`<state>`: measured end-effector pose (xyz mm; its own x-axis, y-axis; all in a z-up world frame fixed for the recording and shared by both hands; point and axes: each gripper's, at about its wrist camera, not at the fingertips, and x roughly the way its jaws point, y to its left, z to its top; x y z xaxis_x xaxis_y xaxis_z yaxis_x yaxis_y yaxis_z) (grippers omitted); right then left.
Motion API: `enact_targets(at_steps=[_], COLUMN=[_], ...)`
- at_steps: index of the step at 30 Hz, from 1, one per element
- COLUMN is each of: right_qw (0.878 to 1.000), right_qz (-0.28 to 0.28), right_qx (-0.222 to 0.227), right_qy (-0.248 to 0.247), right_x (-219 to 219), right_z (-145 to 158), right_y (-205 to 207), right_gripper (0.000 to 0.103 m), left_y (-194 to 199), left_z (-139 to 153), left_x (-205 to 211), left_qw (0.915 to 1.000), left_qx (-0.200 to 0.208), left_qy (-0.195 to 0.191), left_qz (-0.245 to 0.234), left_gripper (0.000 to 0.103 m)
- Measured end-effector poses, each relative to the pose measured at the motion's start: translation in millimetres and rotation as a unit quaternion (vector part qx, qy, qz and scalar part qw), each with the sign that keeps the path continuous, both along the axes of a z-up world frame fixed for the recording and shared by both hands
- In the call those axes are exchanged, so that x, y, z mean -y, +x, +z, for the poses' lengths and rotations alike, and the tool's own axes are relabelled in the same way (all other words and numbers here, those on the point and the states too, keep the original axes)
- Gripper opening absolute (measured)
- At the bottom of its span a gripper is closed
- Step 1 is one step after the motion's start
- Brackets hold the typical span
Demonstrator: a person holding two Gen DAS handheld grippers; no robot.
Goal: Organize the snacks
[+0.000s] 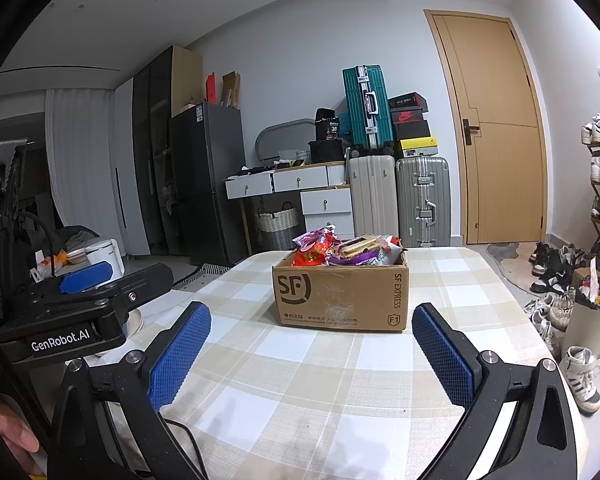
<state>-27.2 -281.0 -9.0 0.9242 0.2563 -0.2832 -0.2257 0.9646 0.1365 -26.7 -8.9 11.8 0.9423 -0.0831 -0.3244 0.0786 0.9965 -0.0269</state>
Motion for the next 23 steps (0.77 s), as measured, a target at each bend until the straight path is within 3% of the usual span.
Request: enact_targets(at_steps=[18, 23], right_qw=[1.0, 1.0], right_qz=[0.001, 0.001], right_qx=[-0.002, -0.002], right_qy=[-0.001, 0.0], right_x=[-1, -1], right_z=[0, 0], right_y=[-1, -1], right_gripper=[0.102, 0.102], left_y=[6, -1], left_z=[-7, -4], left_x=[14, 12], left_qw=[0.999, 0.9994], left_qx=[-0.016, 0.004], left_qy=[0.034, 0.027], left_qz=[0.023, 0.02], left_gripper=[0.102, 0.102])
